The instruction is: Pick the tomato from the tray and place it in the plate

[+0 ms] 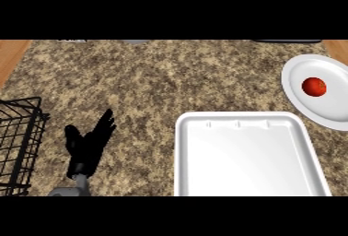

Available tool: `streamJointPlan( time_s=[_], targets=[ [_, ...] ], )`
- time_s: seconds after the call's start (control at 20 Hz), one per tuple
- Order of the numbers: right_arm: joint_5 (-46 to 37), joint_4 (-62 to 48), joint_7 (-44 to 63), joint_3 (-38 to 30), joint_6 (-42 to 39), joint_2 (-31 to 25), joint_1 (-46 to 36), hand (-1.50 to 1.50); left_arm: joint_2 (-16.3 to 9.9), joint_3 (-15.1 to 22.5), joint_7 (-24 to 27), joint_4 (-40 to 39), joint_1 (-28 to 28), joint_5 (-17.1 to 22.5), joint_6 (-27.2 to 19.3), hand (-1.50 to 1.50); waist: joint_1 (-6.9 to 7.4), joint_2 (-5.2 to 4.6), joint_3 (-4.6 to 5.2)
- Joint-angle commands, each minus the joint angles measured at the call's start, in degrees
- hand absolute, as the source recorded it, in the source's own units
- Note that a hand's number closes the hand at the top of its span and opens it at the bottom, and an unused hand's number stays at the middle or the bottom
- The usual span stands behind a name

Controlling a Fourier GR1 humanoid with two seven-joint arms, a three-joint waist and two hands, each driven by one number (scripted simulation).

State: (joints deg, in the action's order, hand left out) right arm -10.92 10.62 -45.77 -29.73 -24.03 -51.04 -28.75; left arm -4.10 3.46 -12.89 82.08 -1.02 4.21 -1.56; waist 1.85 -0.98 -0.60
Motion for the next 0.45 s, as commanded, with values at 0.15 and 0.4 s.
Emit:
streamJointPlan(
  time_s=[0.15,0.4],
  targets=[
    [-1.9,0.3,-9.4,2.0,-5.7,-1.6,6.7,-1.5,-0.7,0.1,0.3,1.5,3.3,0.3,0.9,0.0,-0.01,0.19,0.07],
    [-1.6,0.2,-10.5,2.0,-5.2,-0.7,7.4,-1.5,0.1,0.0,-1.1,-0.2,-0.2,-0.2,-0.1,0.0,-0.69,0.23,0.15]
  ],
)
